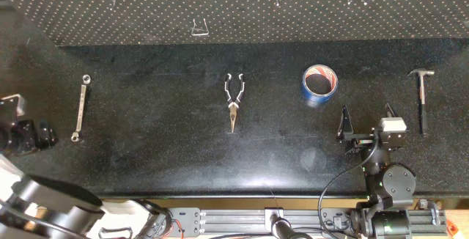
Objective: Place Tools Onto Pegboard
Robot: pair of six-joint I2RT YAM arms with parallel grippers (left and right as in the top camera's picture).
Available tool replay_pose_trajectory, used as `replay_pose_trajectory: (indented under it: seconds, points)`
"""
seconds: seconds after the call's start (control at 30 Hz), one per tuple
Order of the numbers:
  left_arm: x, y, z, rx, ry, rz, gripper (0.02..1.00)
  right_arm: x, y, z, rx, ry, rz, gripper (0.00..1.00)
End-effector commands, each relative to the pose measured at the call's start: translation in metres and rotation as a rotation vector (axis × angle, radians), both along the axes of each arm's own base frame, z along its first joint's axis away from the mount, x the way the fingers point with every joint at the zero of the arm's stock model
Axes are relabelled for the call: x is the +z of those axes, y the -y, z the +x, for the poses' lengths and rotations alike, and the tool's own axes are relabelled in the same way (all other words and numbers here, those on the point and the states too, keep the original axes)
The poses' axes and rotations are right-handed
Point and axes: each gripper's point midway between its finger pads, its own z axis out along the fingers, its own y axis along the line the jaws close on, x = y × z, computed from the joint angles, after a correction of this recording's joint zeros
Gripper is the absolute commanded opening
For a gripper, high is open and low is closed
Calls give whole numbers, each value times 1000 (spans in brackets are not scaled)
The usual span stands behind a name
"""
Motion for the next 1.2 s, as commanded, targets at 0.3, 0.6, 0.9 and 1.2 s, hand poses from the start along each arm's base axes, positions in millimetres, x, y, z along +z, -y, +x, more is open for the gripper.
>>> replay_pose_trajectory:
  seconds: [0.3,0.6,0.9,1.2]
  points:
    - [-88,6,128,-229,15,49,996,-1,1,0,-8,-2,-11,976]
    - [-107,20,146,-216,65,-27,993,-1,1,0,-8,-2,-11,976]
    - [-125,22,142,-214,28,-59,996,-2,1,0,-8,-3,-11,976]
    - [-127,21,140,-241,14,-49,996,-1,1,0,-8,-2,-11,976]
